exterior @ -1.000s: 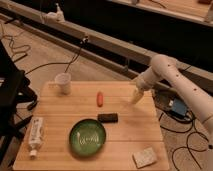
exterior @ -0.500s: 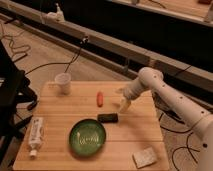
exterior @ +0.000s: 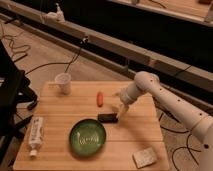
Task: Place the eraser on the white sponge
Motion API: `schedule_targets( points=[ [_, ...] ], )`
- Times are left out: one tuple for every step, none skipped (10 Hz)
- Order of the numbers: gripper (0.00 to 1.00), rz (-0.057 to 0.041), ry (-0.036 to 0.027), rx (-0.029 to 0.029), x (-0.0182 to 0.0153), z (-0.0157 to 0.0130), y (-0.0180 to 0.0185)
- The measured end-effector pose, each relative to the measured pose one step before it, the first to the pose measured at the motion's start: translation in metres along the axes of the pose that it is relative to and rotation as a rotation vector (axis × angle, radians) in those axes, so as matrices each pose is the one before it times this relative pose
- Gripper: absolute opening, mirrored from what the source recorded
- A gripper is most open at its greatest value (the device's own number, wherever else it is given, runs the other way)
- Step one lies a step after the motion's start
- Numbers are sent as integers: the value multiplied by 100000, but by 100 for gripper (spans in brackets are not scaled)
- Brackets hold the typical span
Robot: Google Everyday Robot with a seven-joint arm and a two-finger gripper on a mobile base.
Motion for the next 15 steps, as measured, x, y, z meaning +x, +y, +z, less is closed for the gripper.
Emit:
schedule_targets(
  points=[
    [80,1818,-1847,-1986,206,801,903],
    [80,2020,-3677,-1232,-241,810,661],
    [80,2070,-3613,-1150,-35,894,620],
    [80,1324,-2417,-1029,18,762,402],
    [80,1261,-2221,-1071,48,777,296],
    [80,517,-1449,-793,162,619,168],
    [80,701,-1871,-661,383,723,85],
    [80,673,-1354,-752,464,550,113],
    [80,442,-893,-401,296,404,-15],
    [78,1053,-1128,-411,595,499,16],
    [68,1486,-1308,1378,586,125,-390],
    [58,1360,-1361,2741,255,-184,-645],
    [48,1000,-787,1857,209,-299,-357],
    [37,694,-393,1570,298,-399,-179],
    [26,250,-104,1258,231,-428,-52]
  ],
)
